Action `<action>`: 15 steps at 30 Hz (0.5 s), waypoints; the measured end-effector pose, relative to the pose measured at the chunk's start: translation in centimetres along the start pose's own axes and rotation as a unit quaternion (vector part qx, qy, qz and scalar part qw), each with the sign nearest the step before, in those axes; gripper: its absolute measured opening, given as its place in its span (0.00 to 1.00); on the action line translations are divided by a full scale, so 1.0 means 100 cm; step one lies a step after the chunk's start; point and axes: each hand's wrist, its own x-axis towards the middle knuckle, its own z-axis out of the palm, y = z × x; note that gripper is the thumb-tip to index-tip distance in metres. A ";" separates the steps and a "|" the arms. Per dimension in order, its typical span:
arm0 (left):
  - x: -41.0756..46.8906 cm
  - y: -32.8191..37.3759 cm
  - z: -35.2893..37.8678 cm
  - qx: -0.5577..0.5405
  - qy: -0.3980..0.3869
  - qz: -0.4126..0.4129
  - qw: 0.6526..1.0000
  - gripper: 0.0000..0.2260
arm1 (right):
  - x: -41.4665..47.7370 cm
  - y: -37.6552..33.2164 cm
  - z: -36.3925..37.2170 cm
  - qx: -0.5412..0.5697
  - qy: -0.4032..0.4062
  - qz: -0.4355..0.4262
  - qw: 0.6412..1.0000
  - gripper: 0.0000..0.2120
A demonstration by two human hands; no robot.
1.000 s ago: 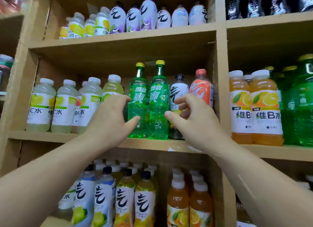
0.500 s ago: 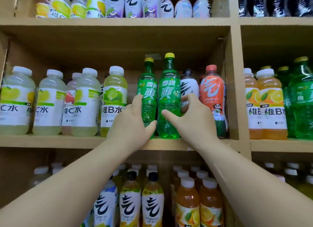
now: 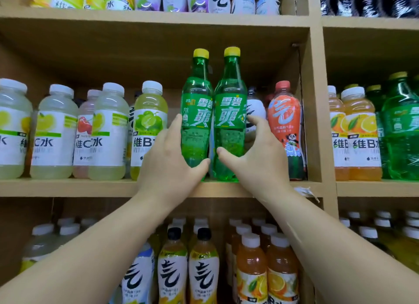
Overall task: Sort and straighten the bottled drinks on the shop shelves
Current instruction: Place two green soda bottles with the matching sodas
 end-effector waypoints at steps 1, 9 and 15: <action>-0.003 0.001 -0.001 0.006 0.007 0.011 1.000 0.46 | -0.001 0.001 0.000 0.010 0.005 -0.007 1.000 0.36; -0.009 0.002 -0.003 0.007 0.022 0.059 0.998 0.45 | -0.009 0.002 -0.003 0.059 -0.006 -0.063 0.996 0.38; -0.015 0.008 -0.008 -0.071 0.008 0.026 0.997 0.43 | -0.006 0.000 -0.013 0.106 -0.042 -0.074 0.991 0.39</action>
